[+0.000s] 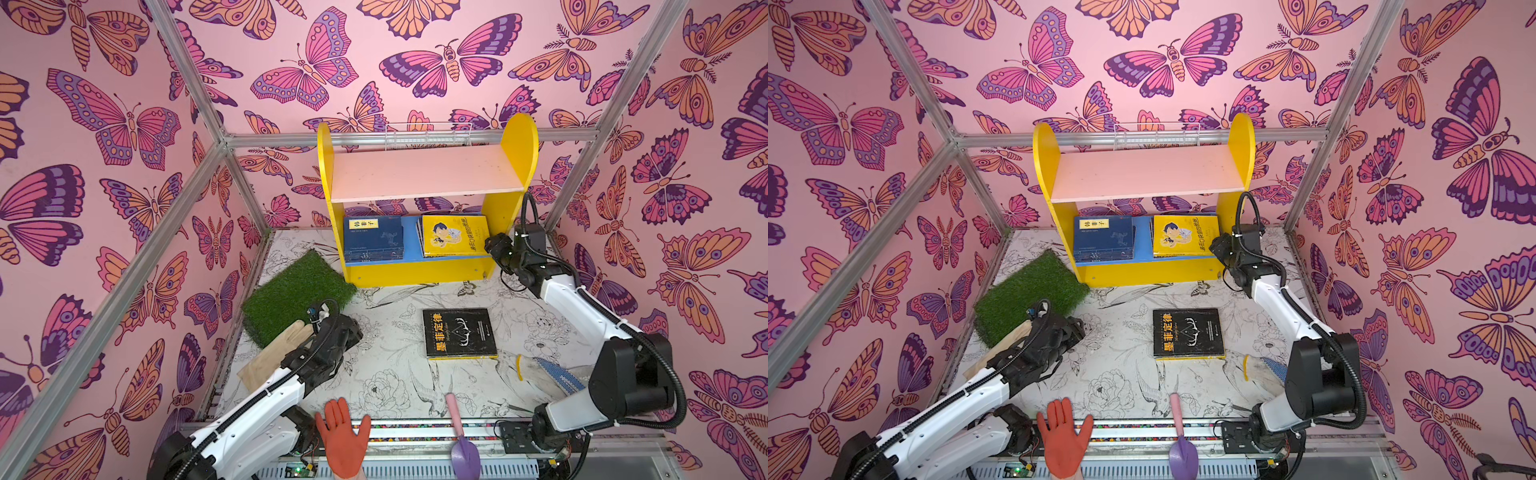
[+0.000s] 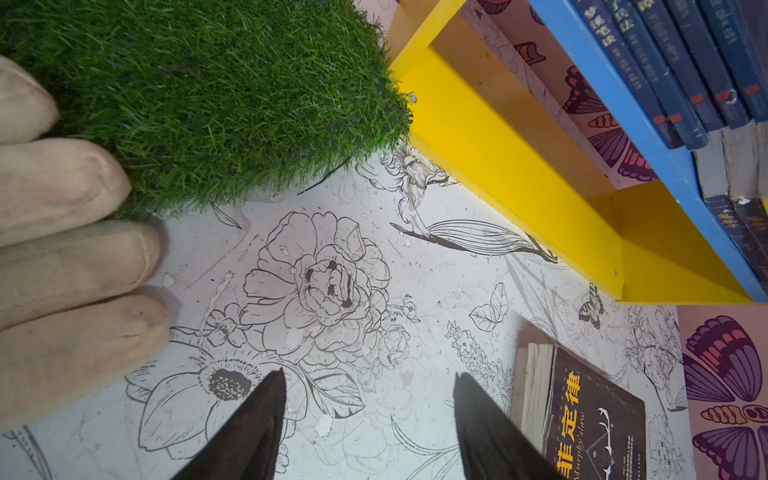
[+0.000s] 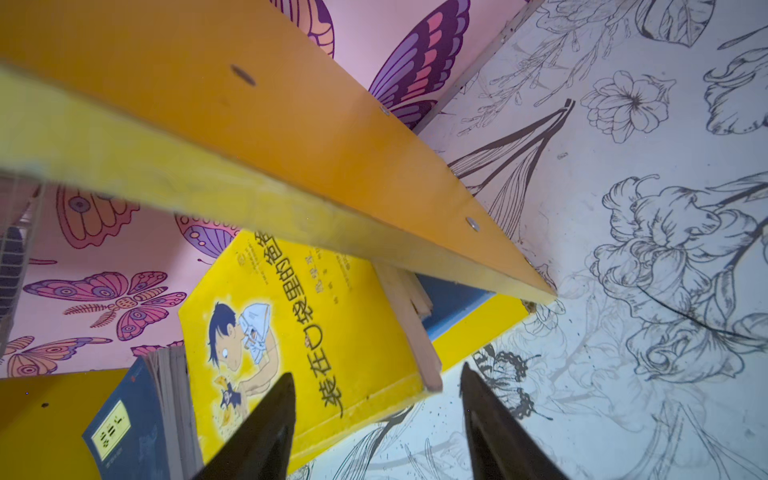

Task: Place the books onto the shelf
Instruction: 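Push the yellow book onto the shelf with the right gripper and open it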

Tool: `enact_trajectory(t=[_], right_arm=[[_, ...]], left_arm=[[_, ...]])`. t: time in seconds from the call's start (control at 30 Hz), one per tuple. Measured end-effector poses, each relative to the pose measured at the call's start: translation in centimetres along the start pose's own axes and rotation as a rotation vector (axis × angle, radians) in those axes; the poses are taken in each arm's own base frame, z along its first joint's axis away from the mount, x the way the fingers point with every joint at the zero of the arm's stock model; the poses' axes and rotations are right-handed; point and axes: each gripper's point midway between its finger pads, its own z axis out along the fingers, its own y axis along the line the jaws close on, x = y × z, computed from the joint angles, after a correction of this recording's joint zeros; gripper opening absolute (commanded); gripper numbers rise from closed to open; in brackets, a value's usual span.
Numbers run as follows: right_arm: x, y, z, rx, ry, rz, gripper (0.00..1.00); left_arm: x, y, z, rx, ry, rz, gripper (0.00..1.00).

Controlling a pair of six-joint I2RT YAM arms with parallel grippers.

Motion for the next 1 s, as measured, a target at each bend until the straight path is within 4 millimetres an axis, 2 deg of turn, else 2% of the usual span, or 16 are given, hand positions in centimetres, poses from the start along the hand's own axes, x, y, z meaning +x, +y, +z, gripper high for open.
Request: enact_trajectory(t=[0.13,0.2,0.27,0.37,0.53,0.67,0.77,1.0], right_arm=[[1.5,1.2,-2.3,-0.017,0.042,-0.087,0.24],[2.9,1.9,-3.1,-0.029,0.073,-0.13,0.15],[4.2,2.3,-3.2,-0.031,0.103,-0.165,0.11],[6.2,1.9,-2.3,-0.009,0.159,-0.193,0.09],[8.4,0.4,0.9,0.065,0.233,-0.22,0.09],[8.7,0.6,3.4,0.086,0.253,-0.234,0.09],[8.4,1.2,4.5,0.087,0.252,-0.254,0.09],[7.8,2.0,5.1,0.093,0.254,-0.292,0.09]], left_arm=[[0.0,0.0,0.0,0.0,0.0,-0.001,0.66],[0.1,0.0,0.1,-0.004,0.003,0.0,0.66],[0.1,0.0,0.3,-0.01,0.01,0.004,0.67],[0.2,-0.3,0.5,-0.015,0.018,0.006,0.66],[0.1,-0.5,0.5,-0.01,0.02,0.005,0.66],[0.0,-0.6,0.3,-0.001,0.014,0.002,0.66],[0.0,-0.6,0.3,-0.002,0.014,0.002,0.66],[0.0,-0.6,0.3,-0.002,0.014,0.002,0.66]])
